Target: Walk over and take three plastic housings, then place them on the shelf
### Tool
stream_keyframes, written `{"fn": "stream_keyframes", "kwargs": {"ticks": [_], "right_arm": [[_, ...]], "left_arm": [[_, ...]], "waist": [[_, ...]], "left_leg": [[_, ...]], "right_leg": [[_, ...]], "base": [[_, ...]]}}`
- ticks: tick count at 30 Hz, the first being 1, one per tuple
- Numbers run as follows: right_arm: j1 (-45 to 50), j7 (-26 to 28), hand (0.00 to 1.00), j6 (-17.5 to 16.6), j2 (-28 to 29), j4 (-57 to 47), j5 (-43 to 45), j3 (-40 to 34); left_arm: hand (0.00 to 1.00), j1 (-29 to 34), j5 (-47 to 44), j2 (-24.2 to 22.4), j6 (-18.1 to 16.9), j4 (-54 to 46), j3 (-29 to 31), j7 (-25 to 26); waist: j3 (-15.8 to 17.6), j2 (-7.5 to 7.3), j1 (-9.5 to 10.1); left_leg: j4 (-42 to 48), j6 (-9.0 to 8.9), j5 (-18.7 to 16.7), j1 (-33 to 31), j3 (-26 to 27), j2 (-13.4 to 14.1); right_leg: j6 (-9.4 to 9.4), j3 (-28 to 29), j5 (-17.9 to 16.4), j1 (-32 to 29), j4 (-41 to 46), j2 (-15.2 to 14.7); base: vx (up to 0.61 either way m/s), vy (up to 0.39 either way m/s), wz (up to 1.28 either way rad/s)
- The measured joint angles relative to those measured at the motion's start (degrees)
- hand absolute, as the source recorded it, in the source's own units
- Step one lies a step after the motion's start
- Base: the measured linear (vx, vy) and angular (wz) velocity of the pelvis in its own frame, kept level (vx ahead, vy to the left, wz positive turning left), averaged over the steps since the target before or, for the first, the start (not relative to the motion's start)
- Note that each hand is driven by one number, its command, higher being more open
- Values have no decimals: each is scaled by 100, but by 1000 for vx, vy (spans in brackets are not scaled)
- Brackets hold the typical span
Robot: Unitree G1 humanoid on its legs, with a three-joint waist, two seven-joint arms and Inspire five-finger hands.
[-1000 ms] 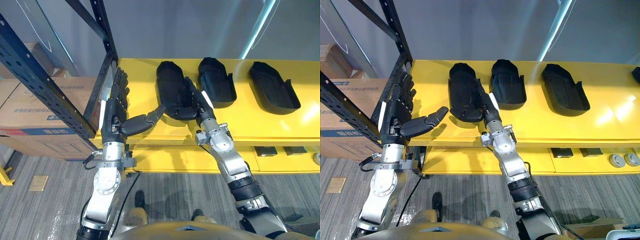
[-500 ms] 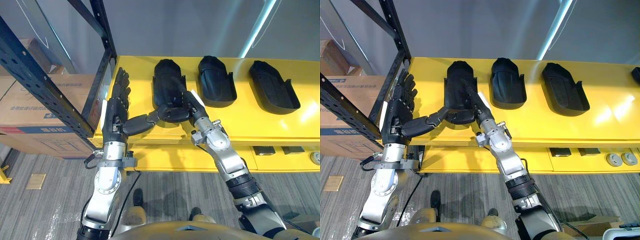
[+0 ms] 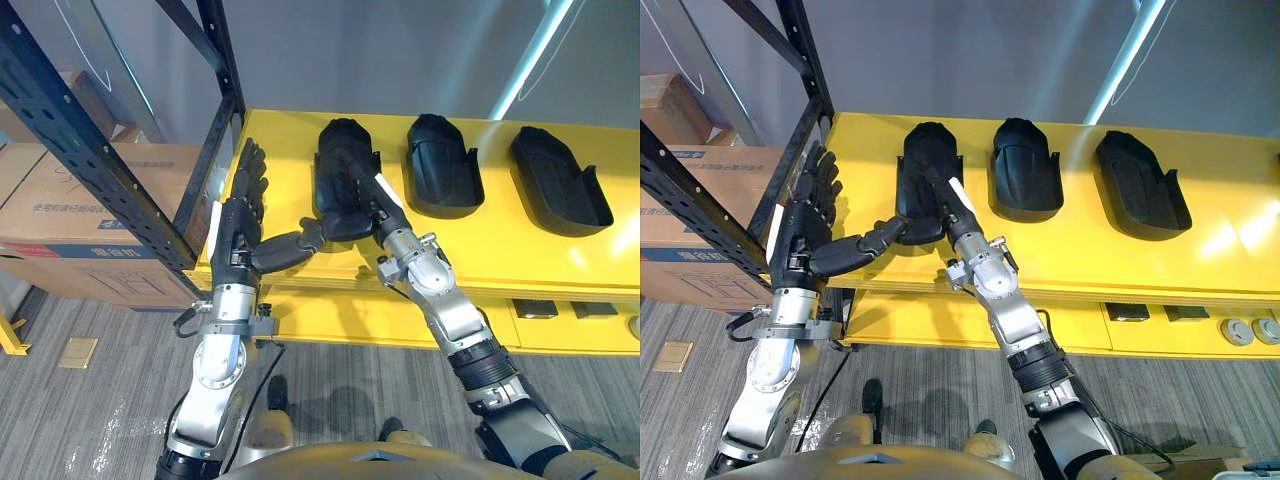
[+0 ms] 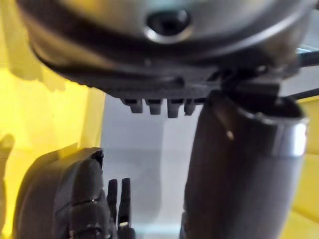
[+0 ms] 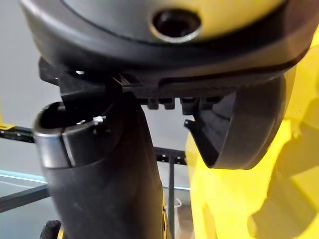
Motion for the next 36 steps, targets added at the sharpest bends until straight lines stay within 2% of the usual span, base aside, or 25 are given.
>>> {"fn": "stream_keyframes", "kwargs": {"ticks": [2,5,11,13,18,21,27,36], "right_arm": [[1,-7,100,-41,-24,-1,-40,-80],[2,-70,100,-286,-166,-156,-52,-214],[34,-277,100,-1027,-292,-1085,222,-591],[68,-390,100,-1145,-292,-1326,264,-691],[469,-498,100,-1099,-290,-1465,268,-867],[713,-519,100,-800,-289,-1437,318,-926],[725,-619,100,-592,-274,-981,552,-927],[717,-530,100,-585,-239,-744,556,-927]], "left_arm": [[100,0,0,5,7,115,-11,-2],[100,1,0,10,11,219,-59,1],[100,0,1,21,11,243,-84,9],[100,0,1,26,19,243,-88,5],[100,0,2,70,172,243,-158,1],[100,0,6,71,236,244,-278,0],[100,0,8,69,246,244,-327,61],[100,1,6,66,246,281,-321,95]], "waist": [[0,-1,-4],[-1,-1,-5],[-4,1,-21],[-6,3,-82],[-11,4,-154],[-18,15,-157],[-39,42,-155],[-96,135,-160]], "left_leg": [[0,12,11,5,6,0],[0,11,14,23,16,2],[0,-39,-57,202,165,17],[-1,-7,-86,219,210,23],[0,16,-105,238,302,25],[0,-8,-100,229,339,18],[0,7,-65,224,323,10],[-1,-18,-77,217,280,13]], "right_leg": [[2,4,3,2,1,0],[44,10,33,15,2,-1],[48,152,38,102,4,-7],[45,187,31,98,-5,-8],[73,263,31,84,-56,-8],[97,296,113,82,-135,-5],[94,285,117,86,-135,-8],[68,246,93,86,-101,-7]], "base": [[0,0,0],[0,0,0],[-3,-4,-11],[-22,-9,-14],[-19,-14,-9],[10,-14,-5],[10,-7,1],[-20,-6,1]]}}
